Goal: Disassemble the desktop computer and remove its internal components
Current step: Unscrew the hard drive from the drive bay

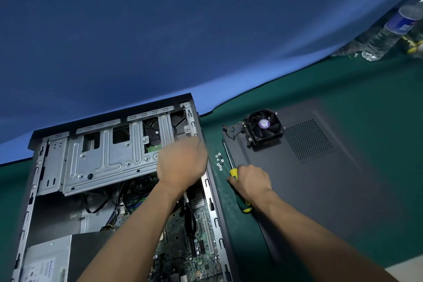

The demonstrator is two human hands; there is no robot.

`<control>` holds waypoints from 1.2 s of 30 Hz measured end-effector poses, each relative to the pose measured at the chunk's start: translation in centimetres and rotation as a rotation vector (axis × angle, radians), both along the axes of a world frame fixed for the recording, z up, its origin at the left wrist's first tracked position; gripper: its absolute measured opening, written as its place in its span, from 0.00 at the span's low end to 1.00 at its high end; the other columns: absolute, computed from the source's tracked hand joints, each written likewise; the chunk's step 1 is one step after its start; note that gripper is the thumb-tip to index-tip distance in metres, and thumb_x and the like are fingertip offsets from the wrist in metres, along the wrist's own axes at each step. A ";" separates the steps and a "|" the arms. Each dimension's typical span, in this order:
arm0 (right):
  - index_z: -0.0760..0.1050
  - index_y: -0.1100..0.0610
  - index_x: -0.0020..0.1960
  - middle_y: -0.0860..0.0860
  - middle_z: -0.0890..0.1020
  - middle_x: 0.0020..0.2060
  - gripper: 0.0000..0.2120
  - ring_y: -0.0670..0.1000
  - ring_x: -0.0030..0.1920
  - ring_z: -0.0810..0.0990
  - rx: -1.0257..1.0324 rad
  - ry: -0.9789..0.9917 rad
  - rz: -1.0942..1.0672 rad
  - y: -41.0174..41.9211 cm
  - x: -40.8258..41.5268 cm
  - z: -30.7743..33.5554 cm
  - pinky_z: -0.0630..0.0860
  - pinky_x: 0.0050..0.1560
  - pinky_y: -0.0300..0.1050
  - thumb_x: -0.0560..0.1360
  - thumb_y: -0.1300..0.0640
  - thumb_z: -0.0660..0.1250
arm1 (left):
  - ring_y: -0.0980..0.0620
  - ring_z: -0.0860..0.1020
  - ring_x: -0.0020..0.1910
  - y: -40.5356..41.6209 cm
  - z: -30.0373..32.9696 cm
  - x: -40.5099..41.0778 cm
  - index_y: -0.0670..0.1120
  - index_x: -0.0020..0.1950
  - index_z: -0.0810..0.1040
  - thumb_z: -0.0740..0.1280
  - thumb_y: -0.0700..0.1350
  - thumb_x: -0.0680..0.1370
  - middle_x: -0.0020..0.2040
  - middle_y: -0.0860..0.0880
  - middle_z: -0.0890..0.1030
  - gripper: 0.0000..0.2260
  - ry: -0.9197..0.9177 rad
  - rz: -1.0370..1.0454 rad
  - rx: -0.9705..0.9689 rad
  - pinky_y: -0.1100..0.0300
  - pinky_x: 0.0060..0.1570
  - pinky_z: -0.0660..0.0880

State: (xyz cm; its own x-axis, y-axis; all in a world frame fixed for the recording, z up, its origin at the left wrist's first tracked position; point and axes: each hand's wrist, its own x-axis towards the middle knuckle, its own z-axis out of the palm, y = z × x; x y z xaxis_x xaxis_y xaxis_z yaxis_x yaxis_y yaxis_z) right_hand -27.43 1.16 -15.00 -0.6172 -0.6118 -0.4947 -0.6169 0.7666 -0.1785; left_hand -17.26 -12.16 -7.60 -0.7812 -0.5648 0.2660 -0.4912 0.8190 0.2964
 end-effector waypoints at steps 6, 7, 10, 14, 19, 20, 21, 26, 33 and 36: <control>0.73 0.59 0.55 0.56 0.81 0.51 0.23 0.57 0.53 0.79 0.033 -0.043 -0.016 0.1 0.2 0.2 0.69 0.44 0.45 0.79 0.39 0.55 | 0.54 0.60 0.19 -0.1 0.0 0.1 0.50 0.27 0.61 0.54 0.49 0.73 0.21 0.55 0.61 0.15 -0.011 -0.013 0.006 0.68 0.23 0.48; 0.73 0.59 0.55 0.56 0.81 0.52 0.23 0.58 0.53 0.79 0.018 -0.054 -0.036 0.2 0.1 0.5 0.69 0.45 0.46 0.79 0.39 0.54 | 0.54 0.60 0.19 -0.1 0.0 0.1 0.50 0.27 0.61 0.54 0.49 0.73 0.21 0.55 0.61 0.15 -0.014 -0.015 0.007 0.67 0.23 0.48; 0.74 0.59 0.49 0.57 0.82 0.49 0.21 0.59 0.50 0.79 -0.074 -0.077 -0.093 0.4 -0.1 2.3 0.71 0.45 0.47 0.79 0.41 0.55 | 0.55 0.59 0.18 0.0 0.2 0.1 0.50 0.27 0.61 0.55 0.48 0.74 0.21 0.57 0.58 0.15 -0.035 -0.013 0.014 0.67 0.23 0.48; 0.68 0.54 0.38 0.53 0.81 0.40 0.17 0.57 0.43 0.79 -0.315 -0.074 -0.136 -0.9 -0.4 6.2 0.73 0.43 0.47 0.79 0.44 0.57 | 0.56 0.62 0.20 0.1 0.5 0.2 0.49 0.28 0.63 0.58 0.48 0.76 0.21 0.56 0.60 0.16 -0.104 0.006 0.066 0.65 0.24 0.51; 0.65 0.48 0.37 0.44 0.74 0.33 0.13 0.50 0.37 0.74 -0.560 -0.023 -0.060 -3.6 0.9 10.0 0.66 0.38 0.44 0.78 0.46 0.59 | 0.51 0.69 0.28 0.0 1.1 1.2 0.48 0.30 0.64 0.60 0.49 0.79 0.26 0.51 0.70 0.17 0.025 0.166 0.374 0.59 0.29 0.63; 0.66 0.48 0.39 0.43 0.73 0.37 0.10 0.49 0.40 0.73 -0.585 -0.002 -0.021 -4.2 1.5 10.3 0.66 0.40 0.44 0.78 0.47 0.59 | 0.50 0.70 0.29 -0.2 1.5 1.7 0.47 0.30 0.65 0.61 0.49 0.78 0.26 0.51 0.70 0.17 0.073 0.225 0.439 0.58 0.30 0.64; 0.68 0.48 0.44 0.44 0.73 0.41 0.06 0.48 0.44 0.72 -0.603 0.017 0.021 -4.7 2.0 10.4 0.67 0.42 0.44 0.78 0.47 0.59 | 0.49 0.70 0.29 -0.4 1.9 2.4 0.47 0.30 0.65 0.61 0.49 0.78 0.26 0.51 0.70 0.17 0.110 0.283 0.477 0.57 0.31 0.65; 0.71 0.50 0.61 0.47 0.67 0.63 0.11 0.50 0.60 0.66 -0.590 0.092 0.180 -6.5 4.3 9.0 0.71 0.57 0.47 0.80 0.51 0.58 | 0.47 0.74 0.28 -0.8 2.3 6.7 0.42 0.28 0.72 0.60 0.50 0.79 0.25 0.48 0.76 0.21 0.074 0.461 0.599 0.56 0.34 0.71; 0.72 0.51 0.61 0.47 0.63 0.68 0.12 0.50 0.64 0.65 -0.600 0.084 0.160 -6.6 4.9 8.2 0.74 0.59 0.51 0.80 0.59 0.56 | 0.51 0.73 0.24 1.3 1.8 7.8 0.40 0.37 0.76 0.62 0.51 0.80 0.31 0.46 0.78 0.17 0.117 0.537 1.270 0.63 0.25 0.71; 0.71 0.50 0.62 0.46 0.62 0.68 0.13 0.50 0.63 0.64 -0.585 0.092 0.164 -6.5 4.9 8.5 0.74 0.55 0.49 0.80 0.58 0.55 | 0.59 0.72 0.21 2.4 1.8 6.5 0.43 0.41 0.70 0.63 0.50 0.80 0.36 0.43 0.78 0.13 0.195 0.514 1.354 0.63 0.24 0.67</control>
State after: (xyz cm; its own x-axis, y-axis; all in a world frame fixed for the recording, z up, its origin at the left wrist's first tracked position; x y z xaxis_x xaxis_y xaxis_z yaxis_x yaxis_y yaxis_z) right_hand -22.48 -5.33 -6.54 -0.5159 -0.8567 0.0030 -0.7515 0.4509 -0.4816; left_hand -10.74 -9.74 -5.78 -0.4350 -0.6635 -0.6087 -0.4999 -0.3843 0.7762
